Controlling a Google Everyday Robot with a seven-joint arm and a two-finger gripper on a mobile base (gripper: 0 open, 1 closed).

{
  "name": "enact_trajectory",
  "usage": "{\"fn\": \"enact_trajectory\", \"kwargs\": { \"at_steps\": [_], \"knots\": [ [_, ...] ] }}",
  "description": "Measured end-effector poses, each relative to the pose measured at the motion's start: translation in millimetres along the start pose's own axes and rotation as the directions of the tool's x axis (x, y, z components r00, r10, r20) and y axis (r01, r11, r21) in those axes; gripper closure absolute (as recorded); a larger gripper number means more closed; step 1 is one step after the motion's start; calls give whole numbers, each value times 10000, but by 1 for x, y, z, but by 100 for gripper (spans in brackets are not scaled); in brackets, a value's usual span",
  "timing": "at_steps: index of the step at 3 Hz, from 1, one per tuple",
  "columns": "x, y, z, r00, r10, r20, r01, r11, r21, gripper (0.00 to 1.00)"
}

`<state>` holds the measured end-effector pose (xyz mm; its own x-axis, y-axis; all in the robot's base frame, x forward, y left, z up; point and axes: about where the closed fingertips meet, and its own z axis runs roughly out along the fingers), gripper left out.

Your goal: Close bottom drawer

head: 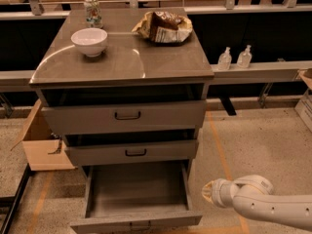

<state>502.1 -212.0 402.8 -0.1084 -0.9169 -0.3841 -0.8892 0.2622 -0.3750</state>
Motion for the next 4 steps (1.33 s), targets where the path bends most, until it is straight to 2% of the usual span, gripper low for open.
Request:
{"fn": "enact_trajectory", "kwargs": {
  "at_steps": [1,2,3,4],
  "knots": [
    [26,9,42,9994,-35,347,31,9999,115,100],
    [47,32,80,9987,99,503,-98,9999,-24,100],
    [64,52,108,9983,189,547,-186,9998,-61,100],
    [69,65,128,9981,204,573,-201,9998,-60,100]
  ]
}}
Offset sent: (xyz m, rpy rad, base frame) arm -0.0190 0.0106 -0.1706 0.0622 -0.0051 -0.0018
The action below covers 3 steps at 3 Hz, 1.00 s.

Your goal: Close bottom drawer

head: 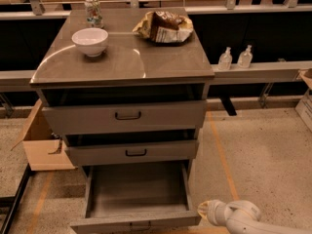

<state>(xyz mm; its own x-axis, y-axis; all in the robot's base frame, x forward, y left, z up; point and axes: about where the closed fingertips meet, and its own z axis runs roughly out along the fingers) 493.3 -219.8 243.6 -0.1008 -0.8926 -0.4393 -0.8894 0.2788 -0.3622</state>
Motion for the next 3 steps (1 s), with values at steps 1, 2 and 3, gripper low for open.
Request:
{"fn": "enact_trajectory", "kwargs": {
  "at_steps": [1,2,3],
  "knots": [
    [3,14,11,9999,157,-59,-158,9998,-76,100],
    [4,27,14,9993,332,-141,-334,9993,-137,100],
    [-1,38,6,9990,404,-194,-408,9990,-202,100]
  ]
}}
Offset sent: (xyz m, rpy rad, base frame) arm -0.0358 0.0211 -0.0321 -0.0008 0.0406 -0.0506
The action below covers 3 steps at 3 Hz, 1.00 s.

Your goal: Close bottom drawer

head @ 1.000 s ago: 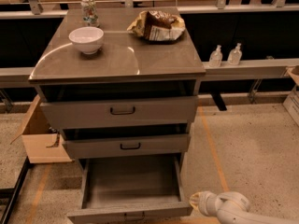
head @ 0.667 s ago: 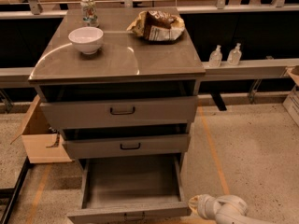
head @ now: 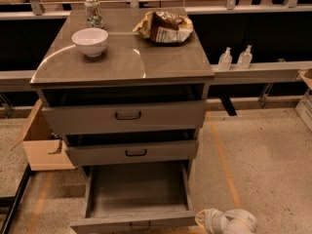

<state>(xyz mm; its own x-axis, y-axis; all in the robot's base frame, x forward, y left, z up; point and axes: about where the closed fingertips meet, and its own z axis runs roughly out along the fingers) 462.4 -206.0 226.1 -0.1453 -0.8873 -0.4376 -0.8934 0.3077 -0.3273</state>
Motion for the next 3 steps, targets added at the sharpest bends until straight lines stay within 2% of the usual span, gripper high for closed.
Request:
{"fn": "enact_trajectory", "kwargs": {
  "at_steps": [1,2,3],
  "knots": [
    [-2,11,-5,9999,142,-54,-143,9998,-139,100],
    [-2,12,-5,9999,153,-54,-154,9998,-157,100],
    [1,26,19,9999,134,-2,-134,9994,-321,100]
  ]
}}
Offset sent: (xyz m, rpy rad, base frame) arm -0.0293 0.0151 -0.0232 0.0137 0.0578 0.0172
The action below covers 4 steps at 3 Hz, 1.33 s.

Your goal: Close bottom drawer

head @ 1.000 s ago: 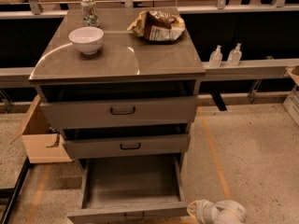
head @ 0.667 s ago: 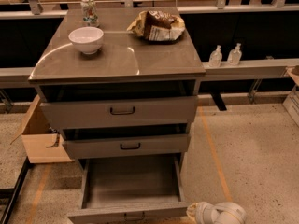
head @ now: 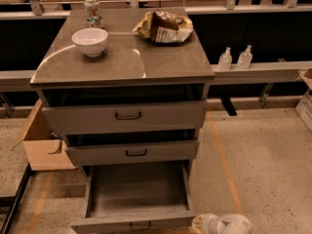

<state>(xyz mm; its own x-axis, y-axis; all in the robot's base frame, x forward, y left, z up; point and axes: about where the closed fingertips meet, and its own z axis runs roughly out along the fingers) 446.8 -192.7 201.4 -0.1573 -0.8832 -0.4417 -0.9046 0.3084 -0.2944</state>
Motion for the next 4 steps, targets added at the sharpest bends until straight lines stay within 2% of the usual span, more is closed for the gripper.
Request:
{"fn": "enact_trajectory", "kwargs": {
  "at_steps": [1,2,3,4],
  "knots": [
    [4,14,4,10000,20,-94,-23,9996,-283,100],
    [4,12,17,9999,-161,-3,161,9997,-186,100],
    [3,-3,36,9986,-529,87,527,9984,203,100],
    [0,-23,49,9955,-940,142,927,9929,744,100]
  ]
}}
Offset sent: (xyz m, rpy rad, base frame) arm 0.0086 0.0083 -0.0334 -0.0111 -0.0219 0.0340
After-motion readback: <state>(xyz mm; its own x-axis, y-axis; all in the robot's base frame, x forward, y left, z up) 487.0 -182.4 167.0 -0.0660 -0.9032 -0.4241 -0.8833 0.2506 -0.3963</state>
